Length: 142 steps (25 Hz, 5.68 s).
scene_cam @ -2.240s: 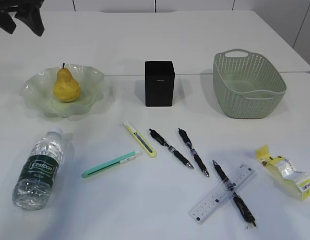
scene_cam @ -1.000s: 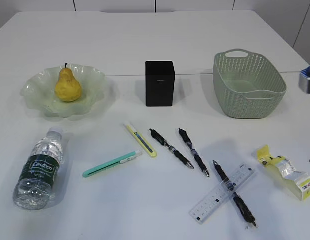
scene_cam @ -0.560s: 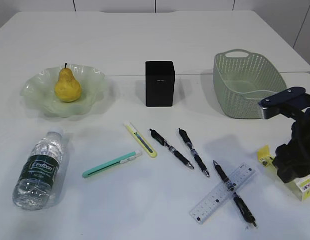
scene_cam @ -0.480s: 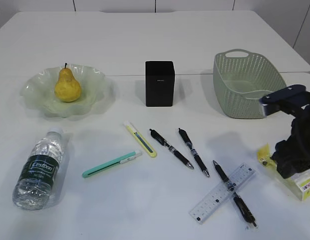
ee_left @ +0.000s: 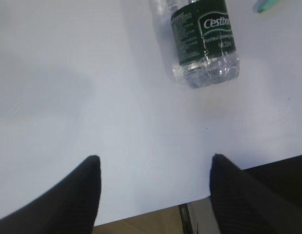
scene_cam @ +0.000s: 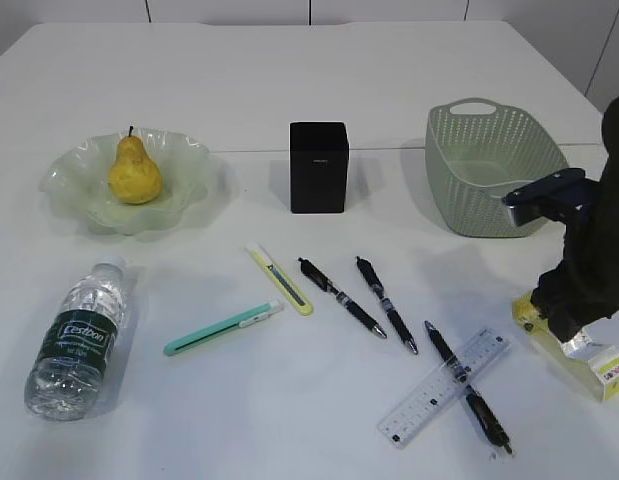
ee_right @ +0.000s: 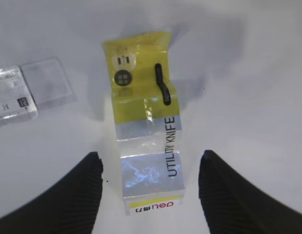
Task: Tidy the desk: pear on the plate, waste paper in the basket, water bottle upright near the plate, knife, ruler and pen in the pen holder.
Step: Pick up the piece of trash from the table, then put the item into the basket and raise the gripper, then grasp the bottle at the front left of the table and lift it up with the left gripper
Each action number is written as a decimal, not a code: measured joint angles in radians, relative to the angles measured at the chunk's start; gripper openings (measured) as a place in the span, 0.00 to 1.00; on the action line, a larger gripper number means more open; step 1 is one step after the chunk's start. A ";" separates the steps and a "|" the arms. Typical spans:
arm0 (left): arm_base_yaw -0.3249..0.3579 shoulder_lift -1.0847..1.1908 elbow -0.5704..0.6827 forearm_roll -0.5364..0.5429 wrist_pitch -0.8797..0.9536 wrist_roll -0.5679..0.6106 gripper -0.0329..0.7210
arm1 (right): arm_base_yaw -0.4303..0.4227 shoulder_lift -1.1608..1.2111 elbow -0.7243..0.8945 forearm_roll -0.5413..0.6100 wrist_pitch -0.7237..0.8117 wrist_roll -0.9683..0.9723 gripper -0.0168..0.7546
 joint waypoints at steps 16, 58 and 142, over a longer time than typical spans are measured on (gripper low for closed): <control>0.000 0.000 0.000 0.000 -0.030 0.000 0.69 | -0.030 0.063 -0.002 0.012 -0.050 0.002 0.62; 0.000 0.000 0.000 0.000 -0.047 0.000 0.68 | -0.030 0.006 -0.088 0.030 0.032 0.019 0.29; 0.000 0.000 0.002 -0.035 -0.217 0.000 0.64 | -0.030 -0.448 -0.088 0.124 0.340 0.145 0.62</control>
